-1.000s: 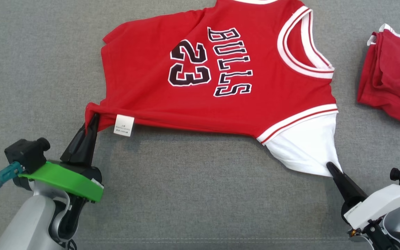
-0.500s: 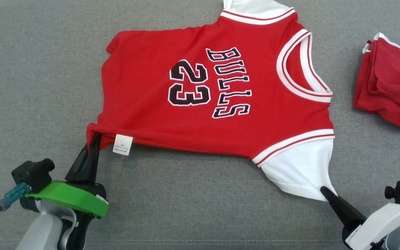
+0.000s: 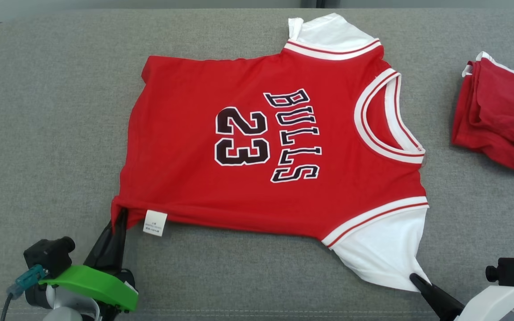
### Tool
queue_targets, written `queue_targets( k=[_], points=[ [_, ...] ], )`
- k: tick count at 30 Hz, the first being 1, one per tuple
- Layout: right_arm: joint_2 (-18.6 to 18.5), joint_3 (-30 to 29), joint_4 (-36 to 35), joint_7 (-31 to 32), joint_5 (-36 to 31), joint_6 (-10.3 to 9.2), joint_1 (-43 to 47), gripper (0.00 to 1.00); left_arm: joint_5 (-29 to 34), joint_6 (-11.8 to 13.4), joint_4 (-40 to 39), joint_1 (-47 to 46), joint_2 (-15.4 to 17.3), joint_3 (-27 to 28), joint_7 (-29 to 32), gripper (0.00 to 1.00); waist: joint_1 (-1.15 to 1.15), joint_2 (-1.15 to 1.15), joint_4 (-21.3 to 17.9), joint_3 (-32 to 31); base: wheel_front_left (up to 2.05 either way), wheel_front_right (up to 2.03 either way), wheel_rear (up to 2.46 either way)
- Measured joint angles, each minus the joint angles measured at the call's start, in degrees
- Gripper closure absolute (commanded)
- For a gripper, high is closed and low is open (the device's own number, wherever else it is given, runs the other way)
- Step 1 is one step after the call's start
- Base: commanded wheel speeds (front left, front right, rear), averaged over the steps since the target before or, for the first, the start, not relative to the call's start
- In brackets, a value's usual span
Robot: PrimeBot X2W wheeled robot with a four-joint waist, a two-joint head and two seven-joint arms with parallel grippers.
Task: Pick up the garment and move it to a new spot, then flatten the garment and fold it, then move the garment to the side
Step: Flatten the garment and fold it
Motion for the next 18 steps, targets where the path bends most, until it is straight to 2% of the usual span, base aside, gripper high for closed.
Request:
queue_targets(
  k=[2,4,6,10,11,13,14,18],
  points=[
    [-0.03,0.23,0.11,0.02,-0.51,-0.01,0.00,1.00,0.02,-0.01,0.47,0.41,-0.10,0.01,0.00,0.53,0.00,0.00,0.03,-0.25,0.00,0.00,0.00],
    [0.05,0.42,0.31,0.02,-0.79,-0.03,-0.01,1.00,0.02,-0.01,1.12,0.93,-0.49,-0.01,0.00,0.20,0.00,0.00,0.02,-0.30,0.00,0.00,0.00],
    [0.19,0.58,0.52,0.02,-0.91,-0.51,-0.04,1.00,0.01,-0.01,1.97,1.03,-0.97,-0.08,0.00,0.00,0.00,0.00,0.03,-0.37,0.00,0.00,0.00],
    [0.18,0.71,1.18,0.00,-1.69,-0.70,-0.32,1.00,0.03,-0.01,3.96,1.02,-1.08,-0.44,0.00,0.00,0.00,0.00,0.07,-0.40,0.00,0.00,0.00],
    [0.14,0.78,1.47,-0.04,-2.24,-0.93,-0.46,0.89,0.03,-0.01,4.63,1.02,-1.14,-0.64,0.00,0.00,0.00,0.00,0.08,-0.38,0.00,0.00,0.00],
    [0.09,1.21,2.07,-0.04,-2.89,-0.93,-1.07,0.79,0.02,-0.01,5.84,1.02,-1.49,-1.00,0.00,0.00,0.00,0.00,0.10,-0.46,0.00,0.00,0.00],
    [0.00,1.68,2.16,0.01,-3.16,-0.92,-1.40,0.63,0.03,-0.01,6.41,1.02,-1.74,-0.97,0.00,0.00,0.00,0.00,0.09,-0.46,0.00,0.00,0.00],
    [-0.03,2.15,3.00,0.00,-4.12,-0.92,-2.01,0.54,0.49,-0.01,7.71,1.02,-1.85,-0.67,0.00,0.00,0.00,0.00,-0.03,-0.59,0.00,0.00,0.00]
  ],
)
